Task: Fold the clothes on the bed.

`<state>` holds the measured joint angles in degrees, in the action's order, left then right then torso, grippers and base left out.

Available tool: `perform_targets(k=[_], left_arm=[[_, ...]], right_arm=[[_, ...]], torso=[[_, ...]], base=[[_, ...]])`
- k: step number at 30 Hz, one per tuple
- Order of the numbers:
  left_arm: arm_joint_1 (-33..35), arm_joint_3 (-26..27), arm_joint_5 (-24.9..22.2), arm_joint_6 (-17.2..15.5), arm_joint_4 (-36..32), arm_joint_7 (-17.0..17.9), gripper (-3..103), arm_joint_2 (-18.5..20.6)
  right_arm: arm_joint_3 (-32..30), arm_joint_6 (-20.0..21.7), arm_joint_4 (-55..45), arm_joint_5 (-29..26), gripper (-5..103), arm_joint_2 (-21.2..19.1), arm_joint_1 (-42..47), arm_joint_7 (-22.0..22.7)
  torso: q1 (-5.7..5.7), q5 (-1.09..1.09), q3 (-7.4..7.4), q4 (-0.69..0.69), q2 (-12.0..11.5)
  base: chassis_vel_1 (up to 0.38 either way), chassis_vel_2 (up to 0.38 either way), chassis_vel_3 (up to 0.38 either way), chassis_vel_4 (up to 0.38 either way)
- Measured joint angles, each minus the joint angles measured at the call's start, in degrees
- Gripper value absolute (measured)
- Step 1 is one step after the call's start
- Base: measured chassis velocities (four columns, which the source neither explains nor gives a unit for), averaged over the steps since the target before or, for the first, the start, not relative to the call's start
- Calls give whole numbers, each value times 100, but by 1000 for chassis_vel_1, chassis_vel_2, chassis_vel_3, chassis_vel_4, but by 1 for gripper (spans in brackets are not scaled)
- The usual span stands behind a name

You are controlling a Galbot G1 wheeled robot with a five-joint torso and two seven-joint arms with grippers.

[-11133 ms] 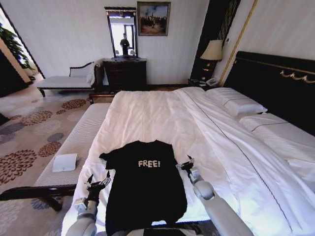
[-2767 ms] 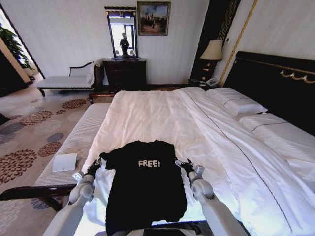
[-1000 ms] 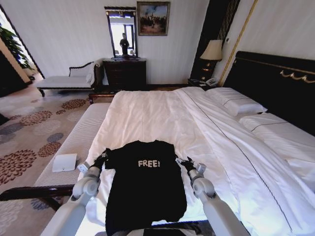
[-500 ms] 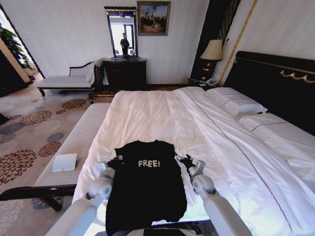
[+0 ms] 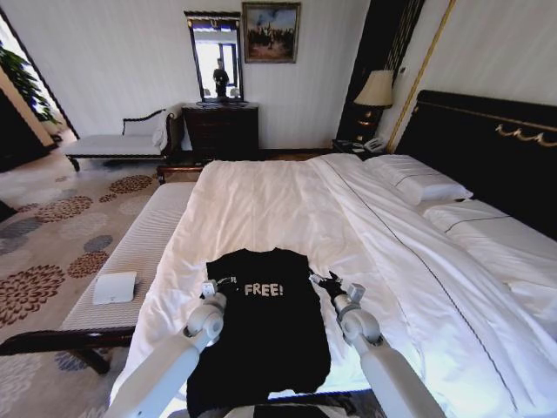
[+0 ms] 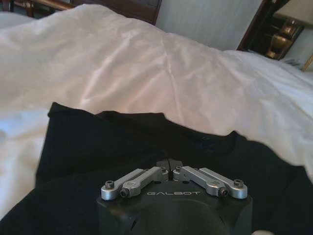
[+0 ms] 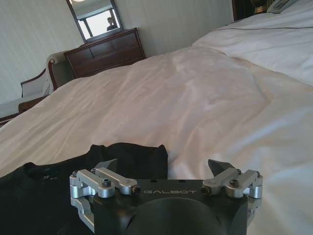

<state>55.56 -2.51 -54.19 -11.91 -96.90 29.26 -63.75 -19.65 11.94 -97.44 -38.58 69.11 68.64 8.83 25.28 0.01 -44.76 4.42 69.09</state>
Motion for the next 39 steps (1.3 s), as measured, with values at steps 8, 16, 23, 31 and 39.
perform_targets(k=[8, 16, 23, 31, 39], left_arm=[[-134, -126, -57, -11, 269, 74, 0, -243], [82, -177, 90, -11, 383, -48, 0, -120], [432, -17, 314, -122, 119, -239, 12, 28], [856, 601, 325, -37, -740, -448, 39, 489], [754, 1458, -250, 162, -368, -615, 72, 838]], right_arm=[[-9, -2, 0, 9, 100, -19, 10, -3], [-10, -7, 22, 11, 100, -49, 5, -6], [36, -7, 5, 28, 100, -11, -12, -6], [37, -7, -3, 60, 100, 7, 32, -7], [32, -11, -43, 113, 100, -22, 121, -15]], torso=[[0, -1, 1, 0, 0], [0, -2, 1, 0, 0], [0, -2, 1, 0, 0], [0, -1, 1, -1, 0], [-1, -2, 1, -2, 0]], base=[[0, 0, 0, 0], [0, 0, 0, 0], [0, 0, 0, 0], [0, 0, 0, 0], [0, 0, 0, 0]])
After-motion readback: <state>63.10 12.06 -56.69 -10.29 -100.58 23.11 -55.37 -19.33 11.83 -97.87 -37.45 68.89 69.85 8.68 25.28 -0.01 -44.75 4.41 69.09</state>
